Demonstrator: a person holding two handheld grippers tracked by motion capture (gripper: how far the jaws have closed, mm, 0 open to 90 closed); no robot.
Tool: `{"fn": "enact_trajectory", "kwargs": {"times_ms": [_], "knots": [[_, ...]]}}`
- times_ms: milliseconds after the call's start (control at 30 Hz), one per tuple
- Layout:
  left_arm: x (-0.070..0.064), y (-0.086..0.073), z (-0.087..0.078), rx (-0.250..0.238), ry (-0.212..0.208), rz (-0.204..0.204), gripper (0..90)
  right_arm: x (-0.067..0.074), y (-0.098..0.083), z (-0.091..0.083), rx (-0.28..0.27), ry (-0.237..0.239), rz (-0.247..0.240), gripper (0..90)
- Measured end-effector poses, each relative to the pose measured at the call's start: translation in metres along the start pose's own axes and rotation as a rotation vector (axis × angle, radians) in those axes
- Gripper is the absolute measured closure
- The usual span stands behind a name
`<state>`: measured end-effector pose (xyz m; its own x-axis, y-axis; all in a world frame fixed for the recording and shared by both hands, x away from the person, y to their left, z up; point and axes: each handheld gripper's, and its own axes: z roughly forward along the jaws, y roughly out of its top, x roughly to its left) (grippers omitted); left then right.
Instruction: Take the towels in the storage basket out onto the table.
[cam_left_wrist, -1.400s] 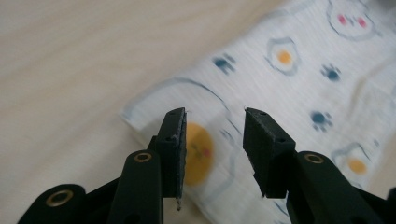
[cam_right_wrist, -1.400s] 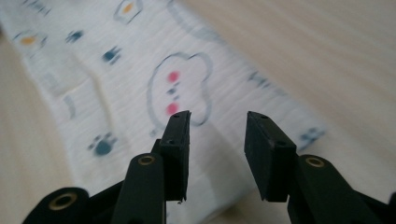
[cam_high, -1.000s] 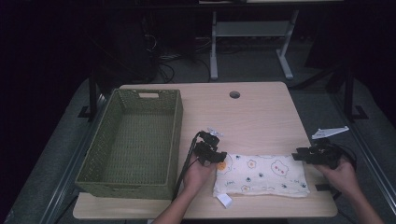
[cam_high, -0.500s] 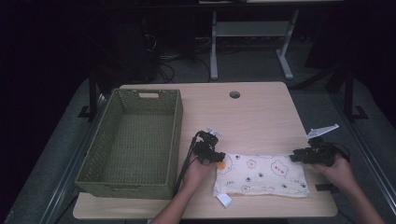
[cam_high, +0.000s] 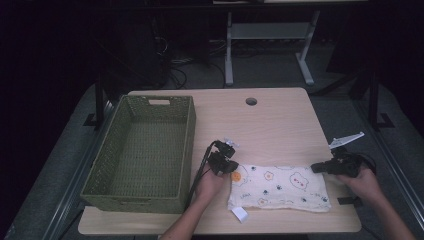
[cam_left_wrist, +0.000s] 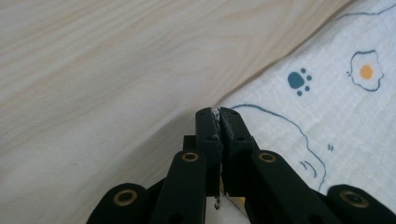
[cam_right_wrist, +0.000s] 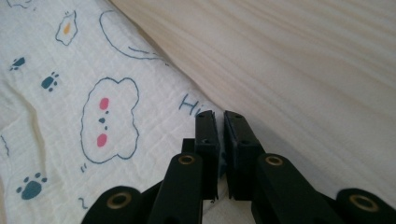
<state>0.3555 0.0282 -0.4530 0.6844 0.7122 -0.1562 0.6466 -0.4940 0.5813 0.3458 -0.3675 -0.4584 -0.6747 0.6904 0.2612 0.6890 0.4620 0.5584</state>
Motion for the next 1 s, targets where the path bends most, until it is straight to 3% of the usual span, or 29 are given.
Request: {"fn": "enact_trajectory", "kwargs": {"times_ms": [500,733,1000], "knots": [[0.012,0.016,-0.031,-0.125,0.046,-0.024,87.8,0.001,0.035,-0.027,-0.096,-0.024,-0.029,84.9],[0.012,0.022,-0.048,-0.162,0.055,0.023,87.8,0.007,0.040,-0.041,-0.155,-0.037,-0.082,84.8],[0.001,0.016,-0.043,-0.145,0.037,0.072,87.4,0.012,0.030,-0.037,-0.155,-0.036,-0.096,84.2]]}}
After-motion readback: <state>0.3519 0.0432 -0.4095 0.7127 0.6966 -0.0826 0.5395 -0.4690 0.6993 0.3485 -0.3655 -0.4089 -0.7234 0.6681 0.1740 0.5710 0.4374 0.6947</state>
